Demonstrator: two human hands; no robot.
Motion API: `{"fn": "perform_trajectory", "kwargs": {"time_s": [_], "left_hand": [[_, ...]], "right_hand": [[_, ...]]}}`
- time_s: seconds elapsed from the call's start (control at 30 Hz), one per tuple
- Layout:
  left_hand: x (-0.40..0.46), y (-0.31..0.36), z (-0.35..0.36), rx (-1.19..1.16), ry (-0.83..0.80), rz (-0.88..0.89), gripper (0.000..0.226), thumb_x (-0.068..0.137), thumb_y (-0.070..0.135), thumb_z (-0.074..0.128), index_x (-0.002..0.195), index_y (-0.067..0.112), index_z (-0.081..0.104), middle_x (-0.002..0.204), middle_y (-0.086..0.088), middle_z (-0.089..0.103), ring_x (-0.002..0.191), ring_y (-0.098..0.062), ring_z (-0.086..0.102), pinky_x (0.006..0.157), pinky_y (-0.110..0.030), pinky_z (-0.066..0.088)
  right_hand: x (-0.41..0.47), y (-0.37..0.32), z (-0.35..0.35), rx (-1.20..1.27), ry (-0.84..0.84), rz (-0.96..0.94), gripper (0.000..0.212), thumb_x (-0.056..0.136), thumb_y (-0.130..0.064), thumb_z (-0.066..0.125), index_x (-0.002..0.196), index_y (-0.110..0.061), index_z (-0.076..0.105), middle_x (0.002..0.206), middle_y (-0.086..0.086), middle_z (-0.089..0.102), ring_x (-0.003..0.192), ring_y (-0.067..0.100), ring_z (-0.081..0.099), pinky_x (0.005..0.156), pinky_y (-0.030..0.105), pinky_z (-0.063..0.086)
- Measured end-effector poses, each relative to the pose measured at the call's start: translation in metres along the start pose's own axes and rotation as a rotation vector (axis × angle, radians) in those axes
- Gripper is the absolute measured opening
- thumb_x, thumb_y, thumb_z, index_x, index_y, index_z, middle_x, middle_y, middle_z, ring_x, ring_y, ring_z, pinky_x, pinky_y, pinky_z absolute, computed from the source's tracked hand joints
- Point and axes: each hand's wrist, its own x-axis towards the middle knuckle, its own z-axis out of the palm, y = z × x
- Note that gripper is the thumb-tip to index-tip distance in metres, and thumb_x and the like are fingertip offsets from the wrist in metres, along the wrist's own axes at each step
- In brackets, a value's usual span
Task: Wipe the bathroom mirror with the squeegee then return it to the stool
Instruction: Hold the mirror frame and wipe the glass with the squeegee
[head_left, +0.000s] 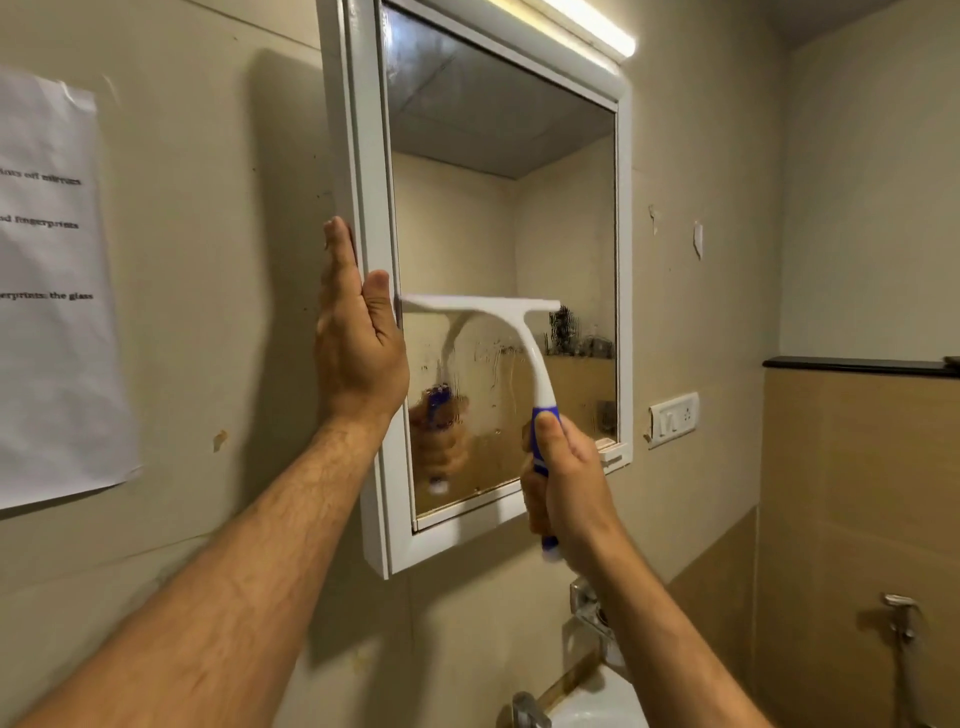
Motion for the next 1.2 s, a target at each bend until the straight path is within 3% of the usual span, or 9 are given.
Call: {"fn": "perform_trajectory", "kwargs": {"time_s": [0.13, 0.4, 0.57, 0.67, 0.8, 0.97, 1.2], "left_hand": [[-0.001, 0.002, 0.000, 0.011, -0.002, -0.001, 0.053, 0.104, 0.030, 0.029, 0.152, 0.012, 0.018, 0.157, -0.002, 0.023, 0.144, -0.014, 0.023, 0.109, -0.003, 0.017], [-0.002, 0.002, -0.001, 0.005, 0.011, 0.001, 0.052, 0.104, 0.027, 0.031, 0.151, 0.009, 0.020, 0.157, -0.006, 0.024, 0.143, -0.015, 0.024, 0.112, -0.008, 0.018], [-0.004, 0.005, -0.001, -0.001, -0.002, -0.015, 0.052, 0.104, 0.027, 0.030, 0.152, 0.009, 0.019, 0.157, -0.005, 0.023, 0.144, -0.017, 0.023, 0.101, 0.006, 0.012], [-0.006, 0.005, -0.001, -0.003, 0.000, -0.022, 0.052, 0.104, 0.028, 0.030, 0.152, 0.010, 0.018, 0.157, -0.005, 0.023, 0.144, -0.018, 0.023, 0.099, 0.008, 0.012], [-0.012, 0.003, -0.002, -0.008, -0.004, -0.018, 0.052, 0.104, 0.028, 0.030, 0.152, 0.009, 0.019, 0.157, -0.005, 0.022, 0.144, -0.016, 0.022, 0.106, 0.001, 0.015], [-0.017, -0.002, -0.002, -0.010, 0.020, 0.000, 0.051, 0.104, 0.026, 0.031, 0.150, 0.007, 0.023, 0.156, -0.006, 0.026, 0.143, -0.015, 0.025, 0.115, -0.022, 0.025], [-0.019, -0.003, -0.002, -0.017, 0.000, -0.007, 0.052, 0.104, 0.028, 0.029, 0.151, 0.009, 0.020, 0.157, -0.004, 0.023, 0.144, -0.013, 0.021, 0.115, -0.019, 0.022]], "right_hand": [[0.013, -0.016, 0.004, 0.023, -0.026, 0.013, 0.034, 0.100, -0.042, 0.038, 0.081, -0.014, 0.047, 0.053, -0.003, 0.038, 0.041, 0.010, 0.029, 0.040, 0.023, 0.028], [-0.038, 0.043, -0.014, 0.004, -0.016, 0.116, 0.031, 0.098, -0.037, 0.041, 0.084, -0.012, 0.052, 0.053, -0.001, 0.042, 0.043, 0.012, 0.032, 0.041, 0.024, 0.031], [-0.013, 0.014, -0.010, -0.017, -0.003, 0.065, 0.033, 0.100, -0.037, 0.040, 0.084, -0.011, 0.050, 0.054, -0.001, 0.039, 0.042, 0.010, 0.032, 0.041, 0.024, 0.030], [0.000, 0.000, -0.006, -0.028, -0.009, 0.035, 0.033, 0.100, -0.038, 0.039, 0.084, -0.012, 0.050, 0.054, -0.002, 0.040, 0.041, 0.009, 0.033, 0.041, 0.023, 0.032], [-0.019, 0.025, -0.009, -0.010, -0.017, 0.070, 0.032, 0.100, -0.038, 0.040, 0.083, -0.012, 0.050, 0.054, -0.001, 0.040, 0.042, 0.011, 0.032, 0.041, 0.025, 0.030], [-0.054, 0.065, -0.017, 0.006, -0.028, 0.111, 0.032, 0.098, -0.035, 0.040, 0.085, -0.008, 0.048, 0.050, -0.002, 0.038, 0.040, 0.012, 0.027, 0.039, 0.024, 0.026], [-0.021, 0.032, -0.018, -0.025, -0.013, 0.069, 0.032, 0.100, -0.035, 0.040, 0.084, -0.010, 0.051, 0.054, 0.000, 0.039, 0.042, 0.011, 0.031, 0.040, 0.024, 0.030]]}}
